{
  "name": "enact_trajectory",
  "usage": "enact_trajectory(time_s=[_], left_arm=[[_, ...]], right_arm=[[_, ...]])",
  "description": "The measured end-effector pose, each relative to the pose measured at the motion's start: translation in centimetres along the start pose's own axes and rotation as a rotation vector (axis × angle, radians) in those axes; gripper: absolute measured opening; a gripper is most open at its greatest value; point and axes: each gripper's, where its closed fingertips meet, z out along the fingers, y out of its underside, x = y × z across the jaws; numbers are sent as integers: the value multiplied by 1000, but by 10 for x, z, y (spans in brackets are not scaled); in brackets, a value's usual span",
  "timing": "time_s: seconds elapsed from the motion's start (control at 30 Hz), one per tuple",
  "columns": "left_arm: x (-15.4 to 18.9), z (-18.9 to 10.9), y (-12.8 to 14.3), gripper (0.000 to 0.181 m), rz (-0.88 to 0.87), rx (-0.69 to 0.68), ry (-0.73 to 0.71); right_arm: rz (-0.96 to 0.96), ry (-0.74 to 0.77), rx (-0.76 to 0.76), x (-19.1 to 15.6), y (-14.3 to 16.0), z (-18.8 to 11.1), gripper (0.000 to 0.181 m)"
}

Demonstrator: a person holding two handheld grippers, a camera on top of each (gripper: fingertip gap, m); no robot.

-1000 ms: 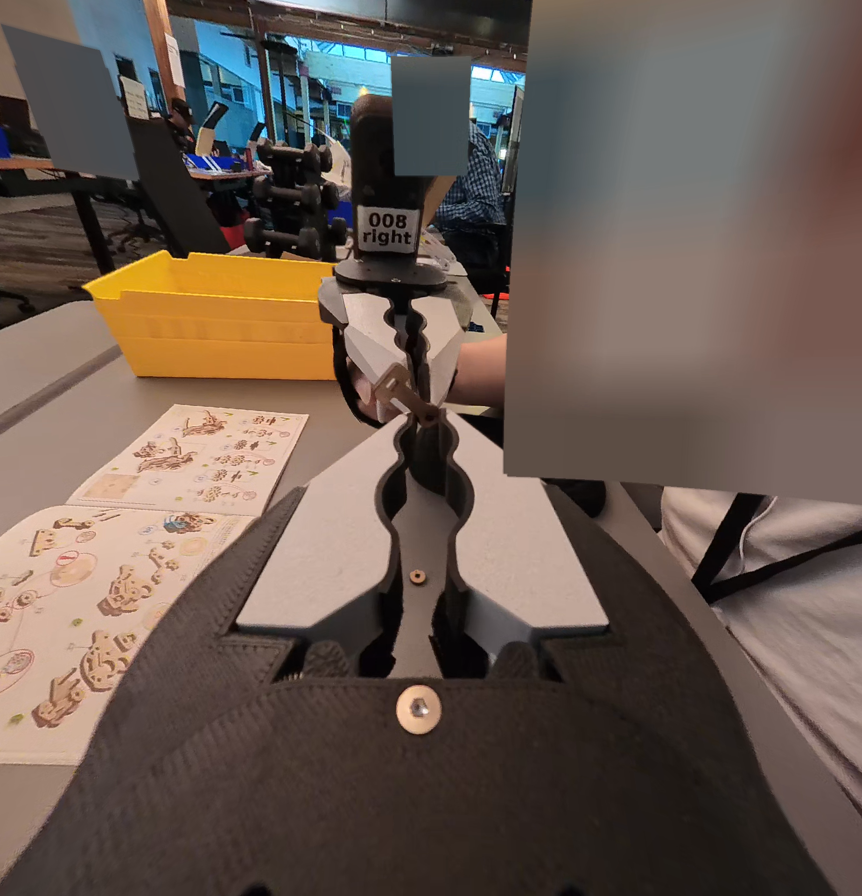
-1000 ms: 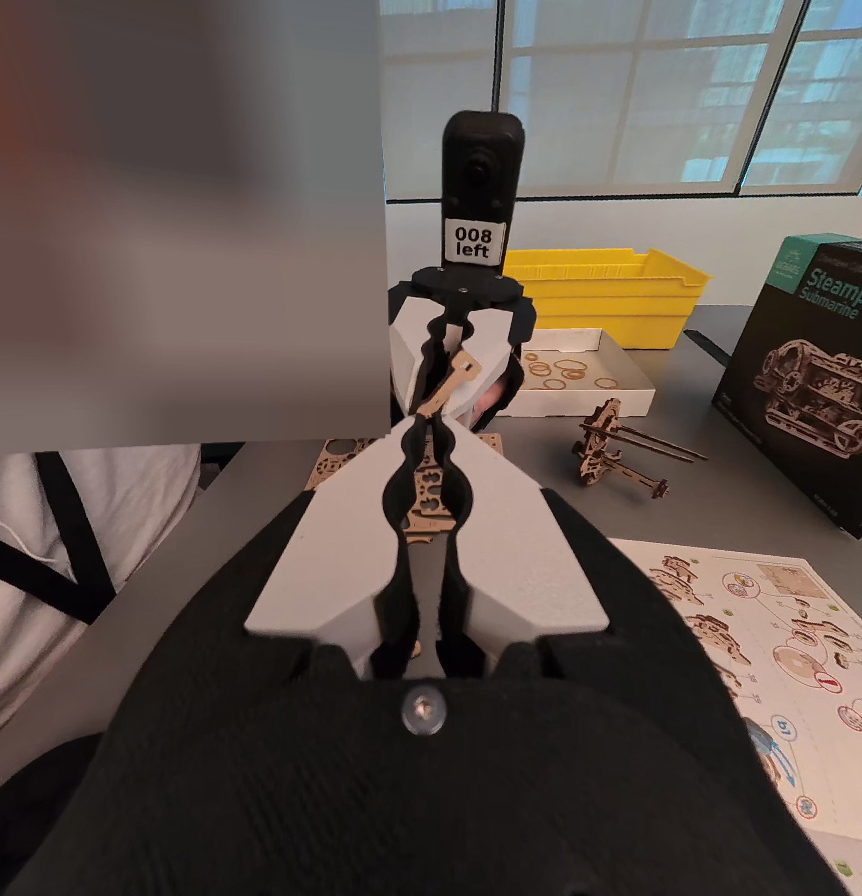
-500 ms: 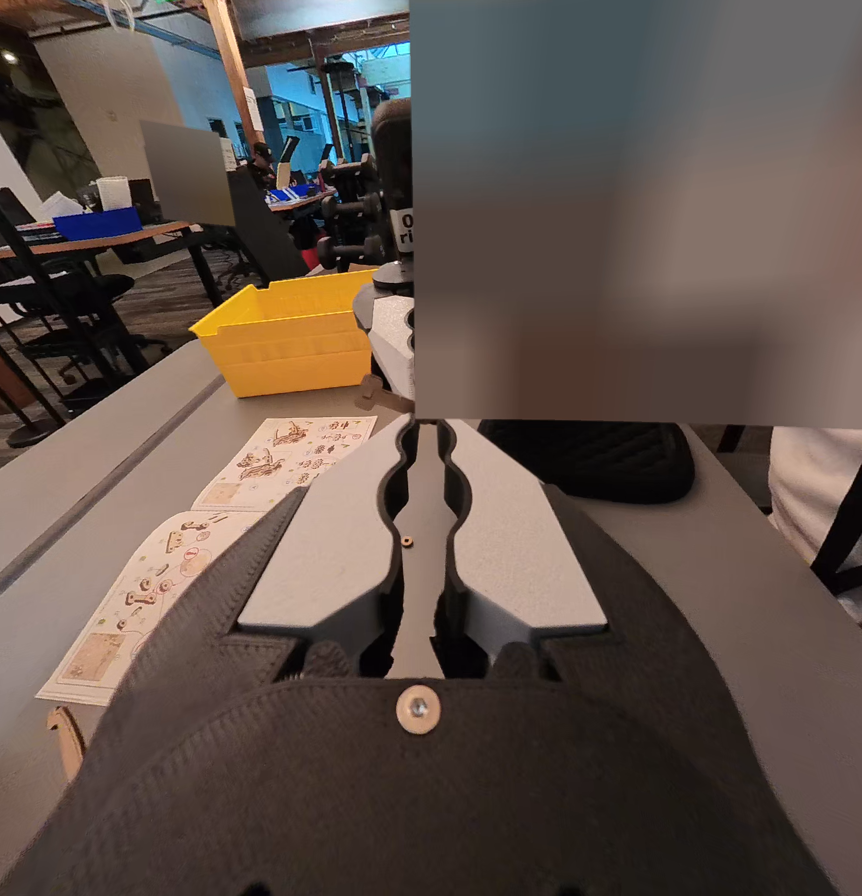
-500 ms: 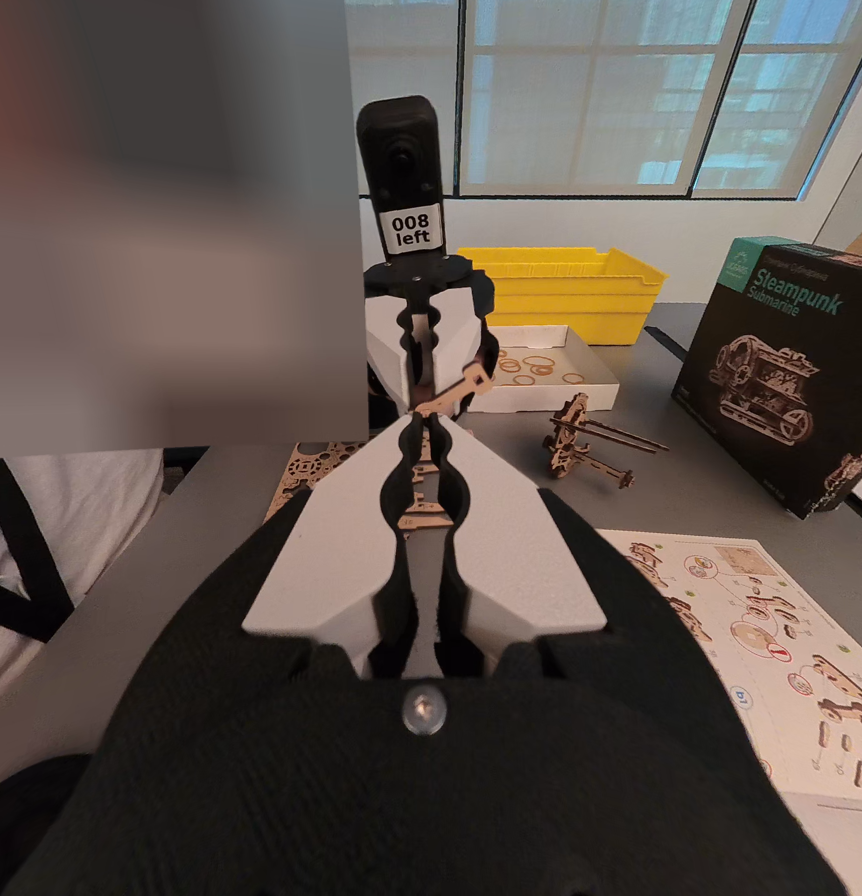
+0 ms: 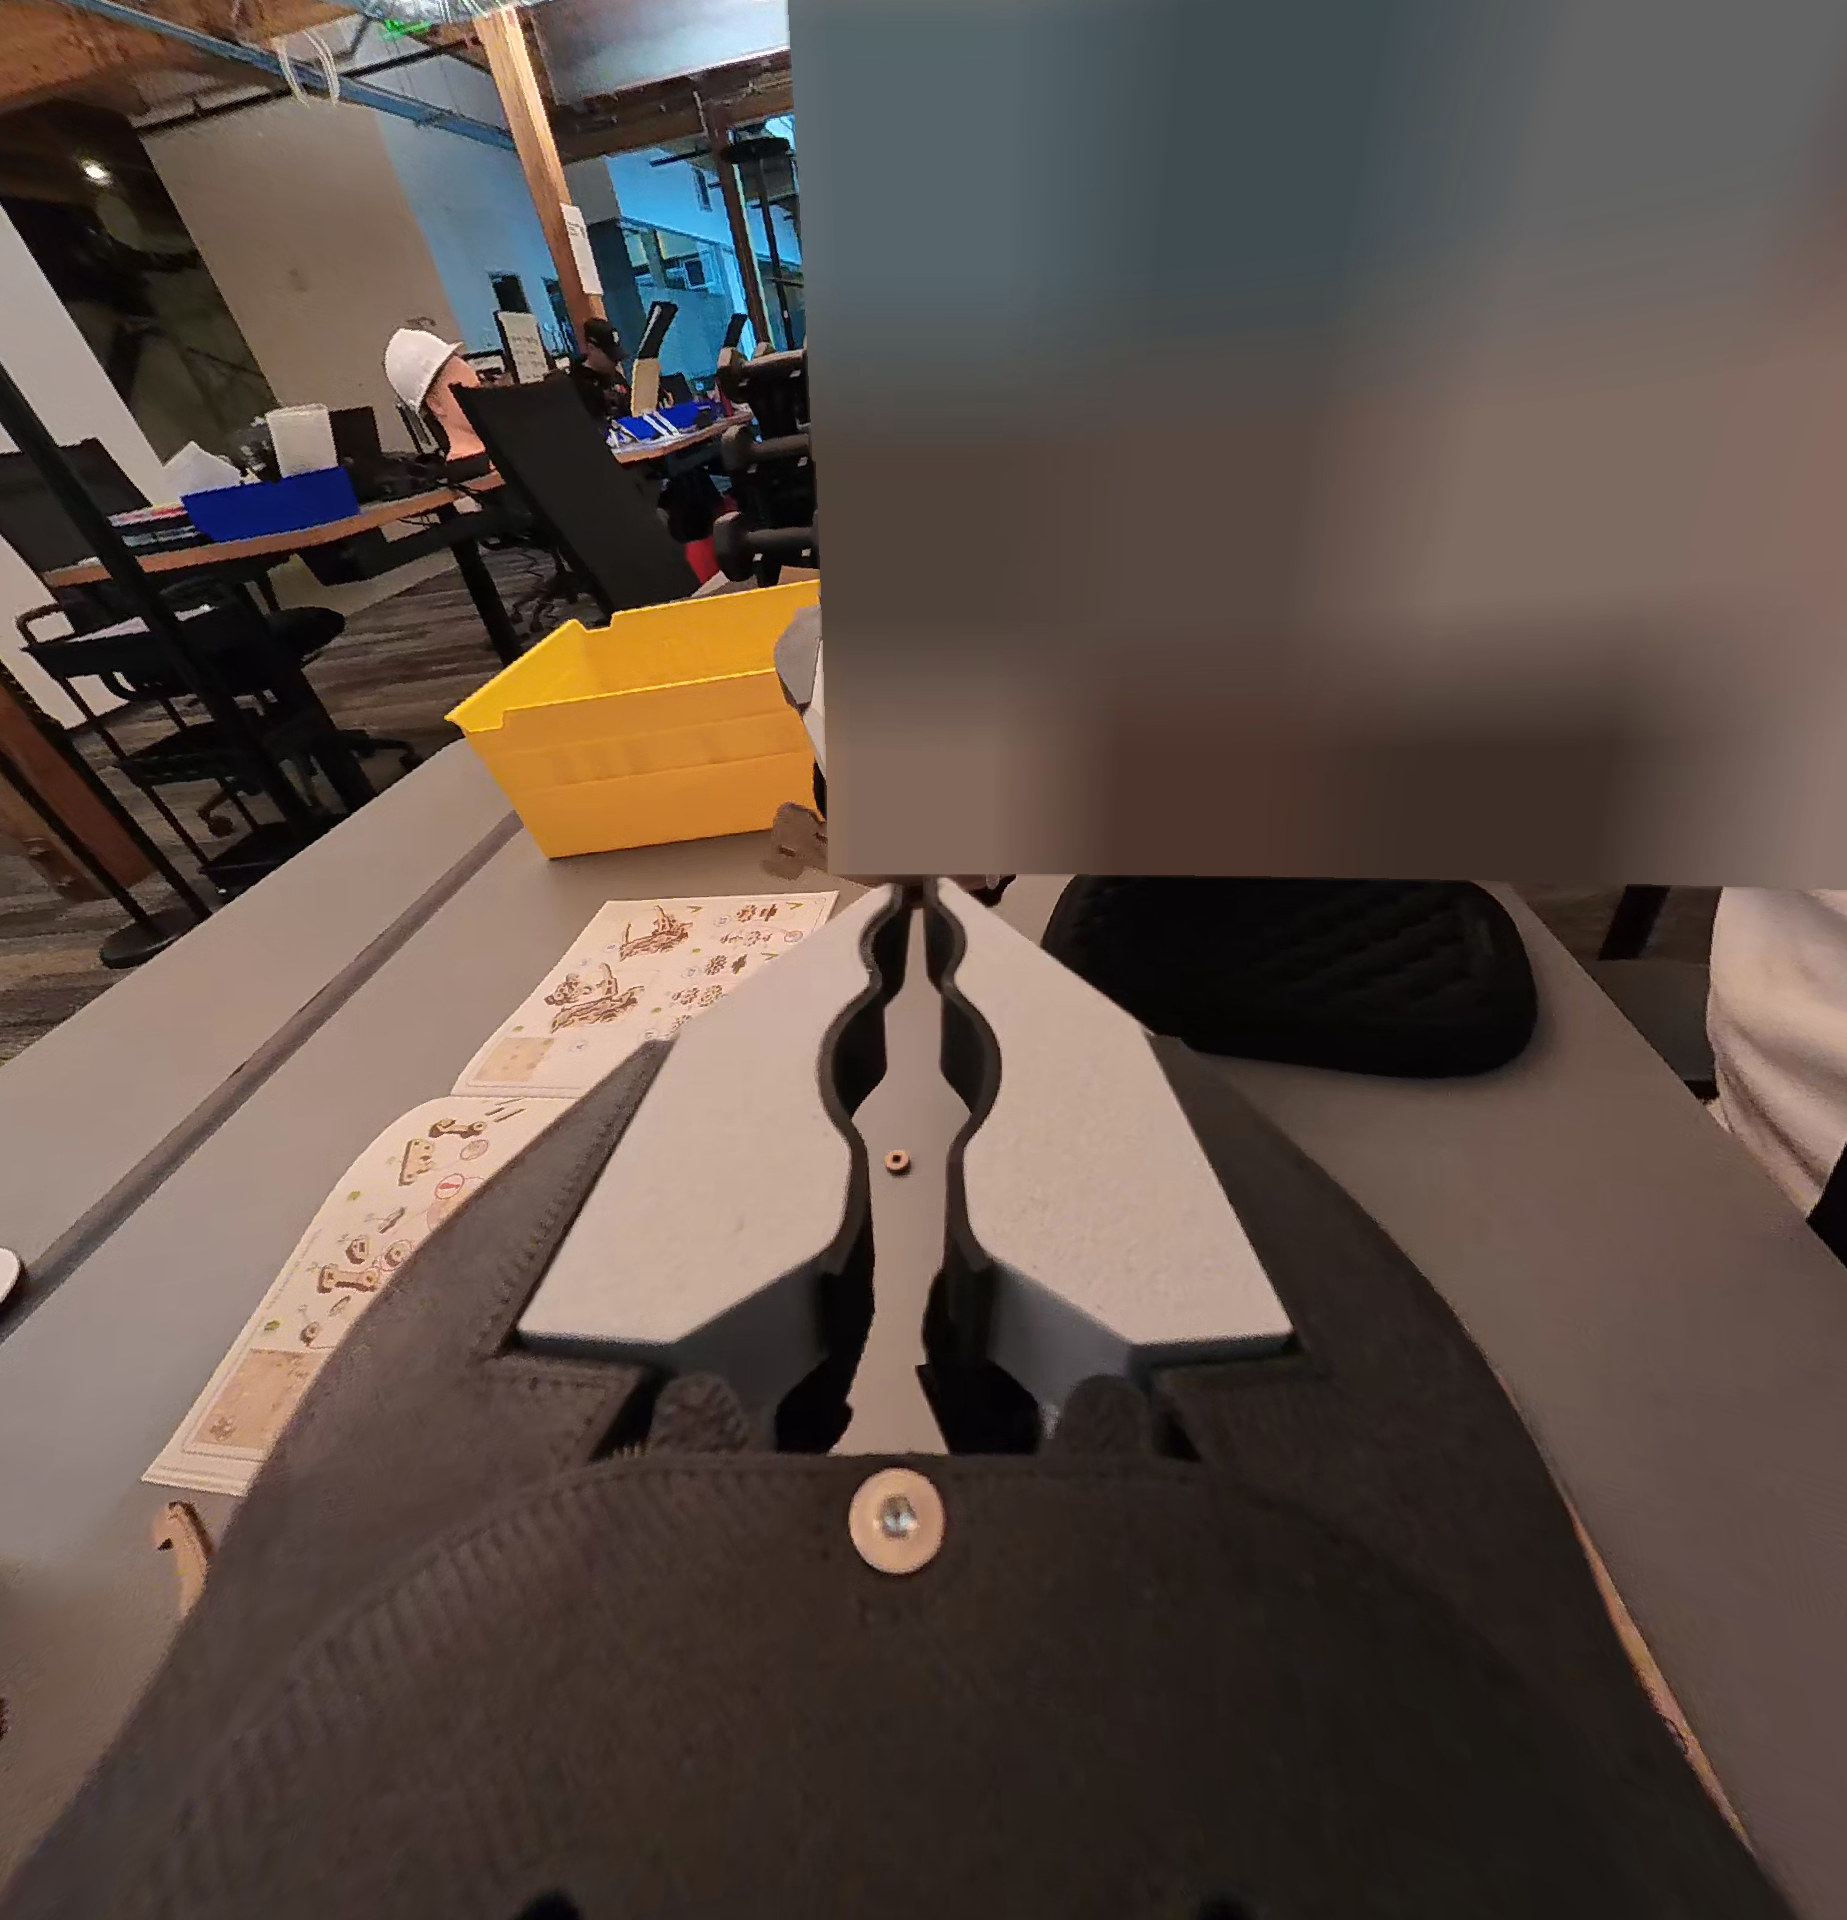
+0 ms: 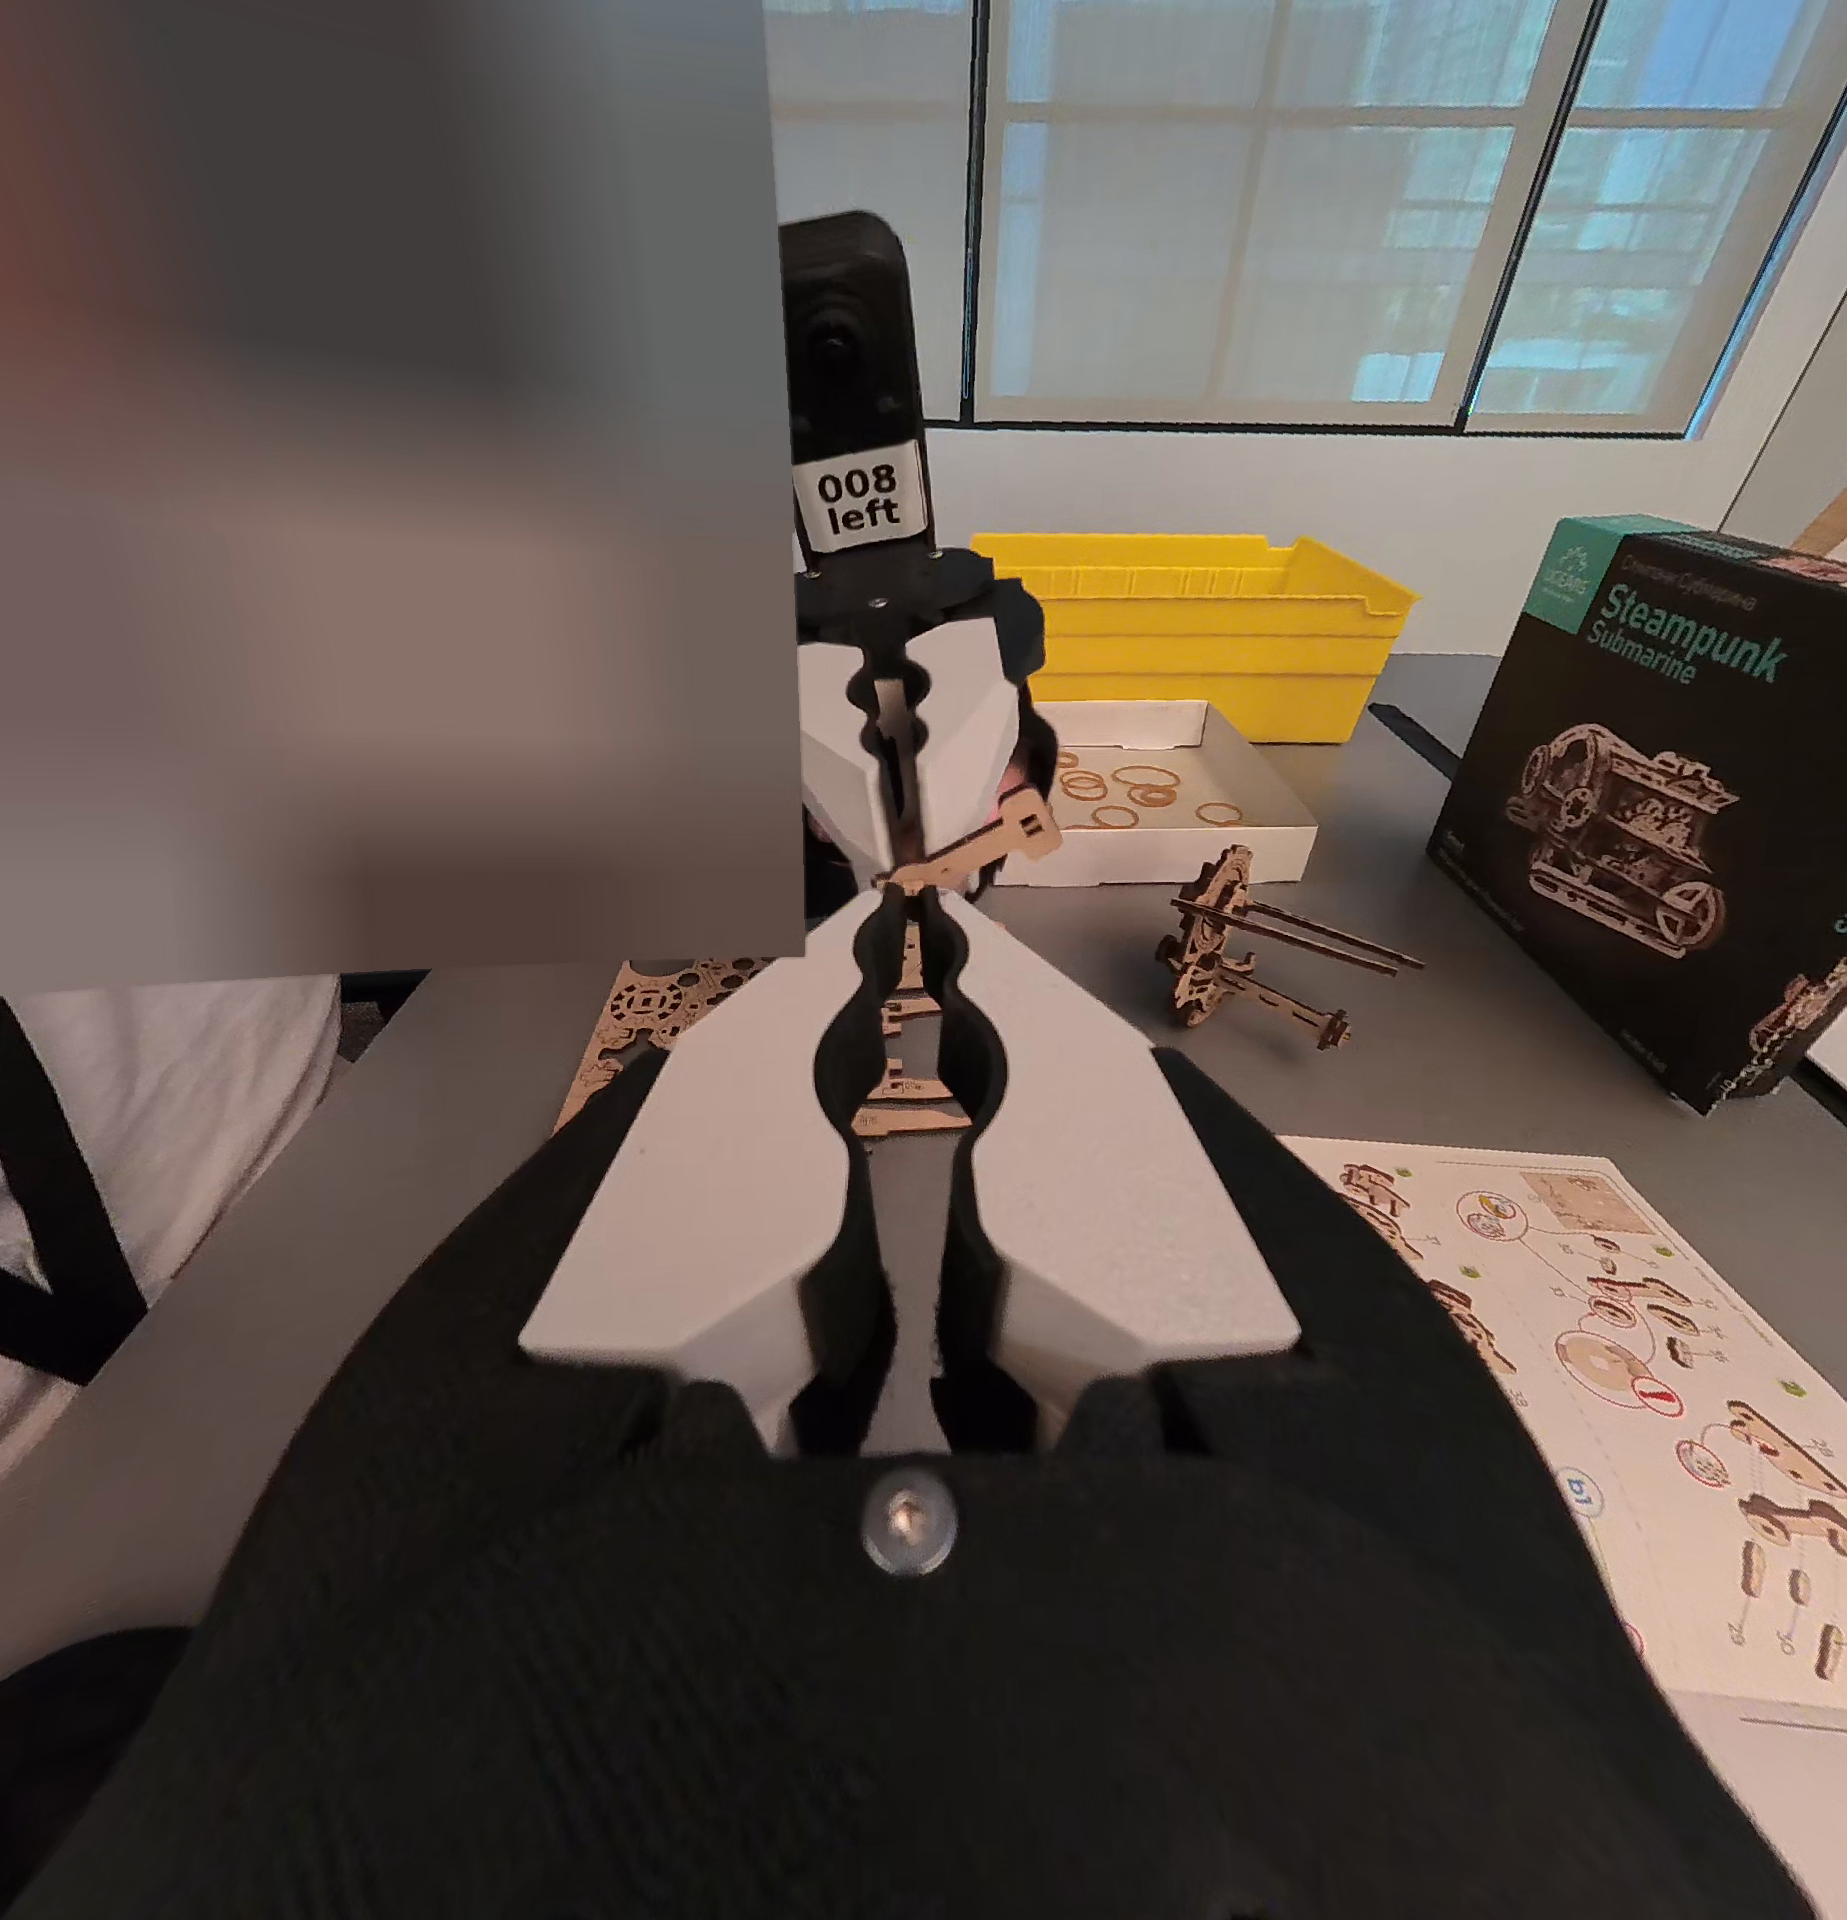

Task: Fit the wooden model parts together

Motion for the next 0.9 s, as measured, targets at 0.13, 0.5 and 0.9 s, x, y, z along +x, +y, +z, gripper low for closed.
enact_trajectory(time_s=[0.13,0.5,0.9], left_arm=[[1,1,0,0,2,3,4],[9,1,-1,0,-31,2,43],[14,3,7,0,-46,-53,76]], right_arm=[[-9,-11,-5,-1,1,-1,1],[-29,-44,-39,-9,1,-1,0],[-15,-63,-141,-13,11,-1,0]])
